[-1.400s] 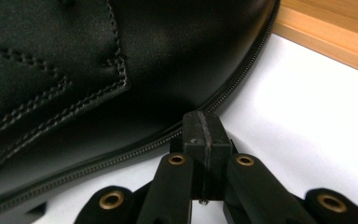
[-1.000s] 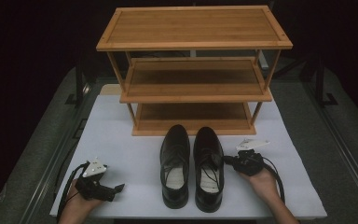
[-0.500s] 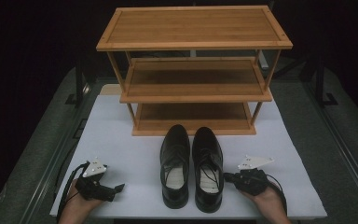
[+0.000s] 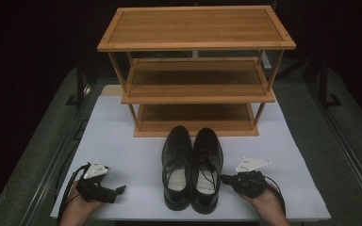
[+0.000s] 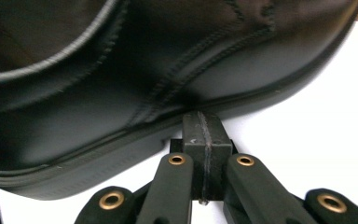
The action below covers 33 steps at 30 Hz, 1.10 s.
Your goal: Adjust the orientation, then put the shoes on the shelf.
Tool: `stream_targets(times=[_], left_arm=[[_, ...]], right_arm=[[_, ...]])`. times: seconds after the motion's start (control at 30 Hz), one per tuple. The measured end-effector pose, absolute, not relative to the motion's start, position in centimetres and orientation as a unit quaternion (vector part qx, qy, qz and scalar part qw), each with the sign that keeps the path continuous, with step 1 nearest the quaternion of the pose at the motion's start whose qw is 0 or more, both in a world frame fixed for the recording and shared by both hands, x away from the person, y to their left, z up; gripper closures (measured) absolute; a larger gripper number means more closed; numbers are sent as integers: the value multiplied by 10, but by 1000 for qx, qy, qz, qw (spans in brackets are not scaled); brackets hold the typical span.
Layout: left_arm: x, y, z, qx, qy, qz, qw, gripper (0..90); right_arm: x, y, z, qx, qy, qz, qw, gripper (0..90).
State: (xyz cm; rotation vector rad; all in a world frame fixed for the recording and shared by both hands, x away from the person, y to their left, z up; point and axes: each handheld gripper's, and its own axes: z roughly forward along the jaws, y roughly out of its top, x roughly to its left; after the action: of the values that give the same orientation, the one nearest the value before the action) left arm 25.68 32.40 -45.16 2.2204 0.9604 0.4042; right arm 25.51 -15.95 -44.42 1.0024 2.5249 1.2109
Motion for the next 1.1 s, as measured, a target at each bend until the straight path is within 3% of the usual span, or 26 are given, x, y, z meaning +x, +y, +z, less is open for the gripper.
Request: stream_targets(times=[0.07, 0.23, 0.4, 0.47, 0.57, 0.63, 0.73, 0.83, 1.1], left_arm=[[257, 324, -451, 852, 368, 156, 337, 0], [257, 324, -451, 853, 368, 155, 336, 0], [257, 322, -446, 844, 374, 134, 360, 0], [256, 318, -441, 844, 370, 132, 366, 64], [256, 308, -429, 838, 365, 123, 386, 73], [256, 302, -421, 837, 357, 124, 395, 153], [258, 291, -408, 836, 347, 125, 407, 156], [261, 280, -396, 831, 336, 119, 426, 226], [277, 243, -366, 836, 298, 122, 444, 257]], right_arm=[[257, -163, -443, 342, 841, 410, 85, 881], [260, -173, -439, 365, 831, 409, 96, 628], [262, -182, -432, 371, 827, 413, 90, 506], [262, -183, -429, 370, 825, 416, 96, 493], [262, -184, -420, 365, 822, 425, 101, 470], [263, -183, -415, 366, 821, 426, 101, 465], [264, -181, -405, 365, 819, 431, 101, 461], [266, -179, -400, 361, 820, 431, 102, 460], [271, -167, -380, 344, 818, 451, 100, 457]])
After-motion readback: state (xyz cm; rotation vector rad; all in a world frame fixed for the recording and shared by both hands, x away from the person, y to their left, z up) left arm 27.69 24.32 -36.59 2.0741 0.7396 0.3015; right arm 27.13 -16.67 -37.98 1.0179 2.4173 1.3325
